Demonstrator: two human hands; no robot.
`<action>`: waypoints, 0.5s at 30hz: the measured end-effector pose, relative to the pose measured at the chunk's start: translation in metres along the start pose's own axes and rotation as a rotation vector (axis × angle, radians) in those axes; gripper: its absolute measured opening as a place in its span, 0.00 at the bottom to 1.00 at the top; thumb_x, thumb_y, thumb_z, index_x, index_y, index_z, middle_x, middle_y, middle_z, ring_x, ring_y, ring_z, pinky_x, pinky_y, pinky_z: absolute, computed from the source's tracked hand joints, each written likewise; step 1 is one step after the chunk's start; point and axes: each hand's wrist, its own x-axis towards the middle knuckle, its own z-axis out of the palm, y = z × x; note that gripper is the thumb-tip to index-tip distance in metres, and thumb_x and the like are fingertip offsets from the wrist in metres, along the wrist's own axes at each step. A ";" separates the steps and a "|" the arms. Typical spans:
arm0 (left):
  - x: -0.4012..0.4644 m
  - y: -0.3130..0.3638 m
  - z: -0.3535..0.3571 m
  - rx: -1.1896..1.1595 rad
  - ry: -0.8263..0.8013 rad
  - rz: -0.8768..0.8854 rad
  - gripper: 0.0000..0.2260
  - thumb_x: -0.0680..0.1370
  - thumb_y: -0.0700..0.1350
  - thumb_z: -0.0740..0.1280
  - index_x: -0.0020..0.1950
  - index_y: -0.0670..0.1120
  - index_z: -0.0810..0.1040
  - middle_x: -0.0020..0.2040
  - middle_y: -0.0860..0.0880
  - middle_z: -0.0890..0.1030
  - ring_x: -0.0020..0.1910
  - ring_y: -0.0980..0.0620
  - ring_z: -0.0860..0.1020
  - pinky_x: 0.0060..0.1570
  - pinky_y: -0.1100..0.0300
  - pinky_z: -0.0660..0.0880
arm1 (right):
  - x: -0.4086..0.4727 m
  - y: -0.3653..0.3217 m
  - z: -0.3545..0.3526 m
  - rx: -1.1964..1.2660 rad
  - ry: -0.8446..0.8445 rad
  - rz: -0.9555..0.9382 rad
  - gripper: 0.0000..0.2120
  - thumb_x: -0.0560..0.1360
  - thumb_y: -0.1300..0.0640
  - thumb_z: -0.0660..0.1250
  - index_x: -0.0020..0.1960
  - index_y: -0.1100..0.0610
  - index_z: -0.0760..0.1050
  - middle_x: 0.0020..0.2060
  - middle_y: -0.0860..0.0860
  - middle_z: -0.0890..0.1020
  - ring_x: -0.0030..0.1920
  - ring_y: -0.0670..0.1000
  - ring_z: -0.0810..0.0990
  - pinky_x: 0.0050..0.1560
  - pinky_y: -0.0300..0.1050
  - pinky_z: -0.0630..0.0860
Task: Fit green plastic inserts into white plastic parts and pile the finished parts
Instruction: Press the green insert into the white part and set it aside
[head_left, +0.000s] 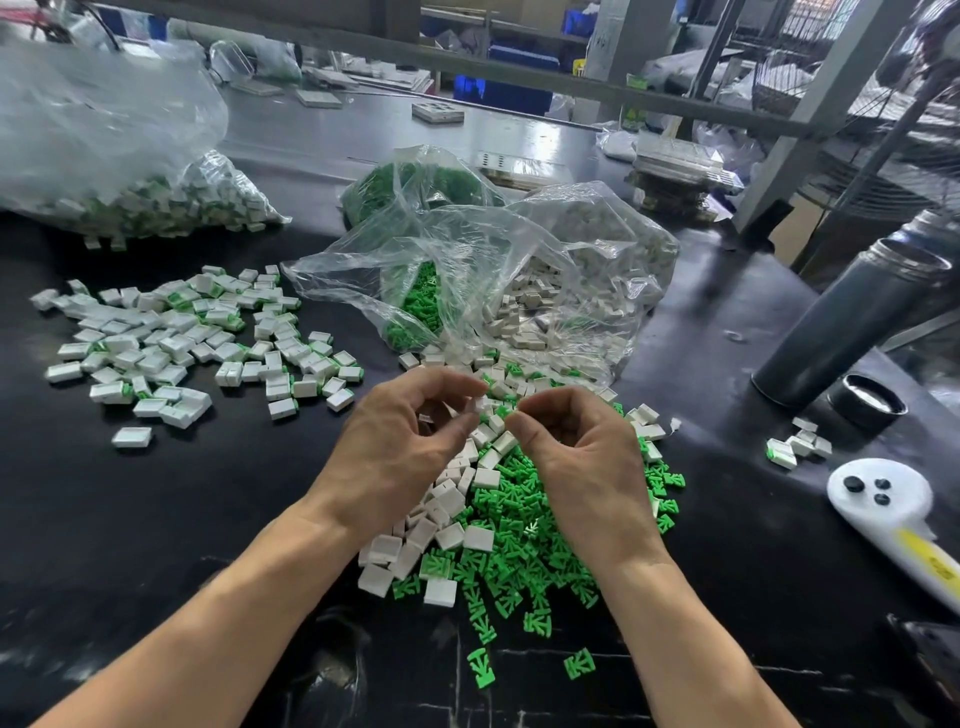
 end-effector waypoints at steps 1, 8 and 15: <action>0.000 0.000 0.000 -0.028 0.004 -0.005 0.11 0.78 0.45 0.73 0.58 0.58 0.83 0.45 0.58 0.83 0.43 0.57 0.81 0.46 0.61 0.81 | 0.000 0.000 0.001 0.036 -0.002 -0.001 0.07 0.76 0.58 0.77 0.49 0.49 0.81 0.42 0.43 0.85 0.40 0.41 0.83 0.42 0.33 0.78; 0.002 0.002 -0.001 -0.430 -0.019 -0.137 0.09 0.78 0.42 0.73 0.56 0.52 0.86 0.46 0.47 0.86 0.44 0.53 0.84 0.44 0.60 0.82 | -0.004 0.000 0.003 0.084 -0.038 -0.078 0.07 0.78 0.61 0.74 0.52 0.50 0.84 0.44 0.46 0.87 0.46 0.45 0.85 0.46 0.36 0.79; 0.006 0.004 -0.003 -0.734 -0.011 -0.302 0.14 0.72 0.45 0.74 0.55 0.40 0.84 0.49 0.38 0.87 0.43 0.44 0.87 0.42 0.57 0.84 | -0.006 -0.001 0.006 0.156 -0.049 -0.153 0.06 0.77 0.62 0.74 0.52 0.52 0.85 0.45 0.47 0.87 0.47 0.46 0.85 0.49 0.36 0.78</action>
